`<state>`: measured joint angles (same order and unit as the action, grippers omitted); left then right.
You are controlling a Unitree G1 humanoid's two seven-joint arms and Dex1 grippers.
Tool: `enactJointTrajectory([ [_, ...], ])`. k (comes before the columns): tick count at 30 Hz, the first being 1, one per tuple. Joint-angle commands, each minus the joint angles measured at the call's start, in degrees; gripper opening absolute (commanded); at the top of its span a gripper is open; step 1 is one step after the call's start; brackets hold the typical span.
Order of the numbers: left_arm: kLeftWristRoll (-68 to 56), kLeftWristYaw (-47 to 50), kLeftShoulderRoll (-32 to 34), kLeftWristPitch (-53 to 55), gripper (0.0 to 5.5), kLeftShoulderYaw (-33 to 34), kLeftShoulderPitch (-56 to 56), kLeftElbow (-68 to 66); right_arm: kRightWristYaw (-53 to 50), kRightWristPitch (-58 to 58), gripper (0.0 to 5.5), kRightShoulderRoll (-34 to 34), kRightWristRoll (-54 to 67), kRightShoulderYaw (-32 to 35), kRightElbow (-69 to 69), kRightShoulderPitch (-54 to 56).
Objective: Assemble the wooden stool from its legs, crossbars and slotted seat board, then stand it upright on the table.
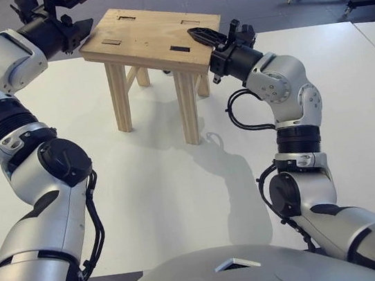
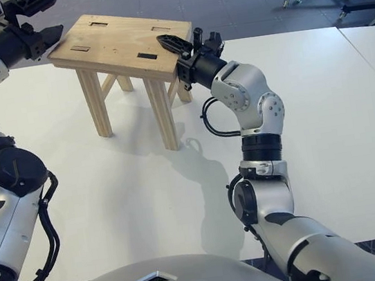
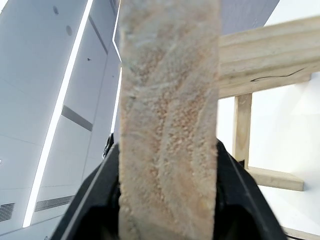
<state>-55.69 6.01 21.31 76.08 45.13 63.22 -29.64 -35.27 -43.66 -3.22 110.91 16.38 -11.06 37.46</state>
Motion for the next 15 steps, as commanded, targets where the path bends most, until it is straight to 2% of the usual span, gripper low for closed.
enactJointTrajectory([
  [1,0.55,-0.32,0.53,-0.58,4.25,-0.80,-0.65,-0.46,0.36,-0.42,2.36,-0.21,-1.16,-0.03,-0.39,-1.28],
  [9,0.53,-0.50,0.62,-0.62,4.25,-0.87,-1.22,-0.17,0.73,-1.03,3.80,-0.26,-0.33,0.14,0.07,-0.50],
  [12,0.61,-0.66,0.78,-0.65,4.25,-0.80,-1.76,-0.05,-0.47,-0.62,4.19,-0.09,1.37,0.40,1.28,1.07],
  [15,0.47,-0.59,1.10,-0.72,4.25,-0.35,-2.23,0.14,-2.04,-0.78,4.87,0.26,2.03,1.82,2.94,2.76],
])
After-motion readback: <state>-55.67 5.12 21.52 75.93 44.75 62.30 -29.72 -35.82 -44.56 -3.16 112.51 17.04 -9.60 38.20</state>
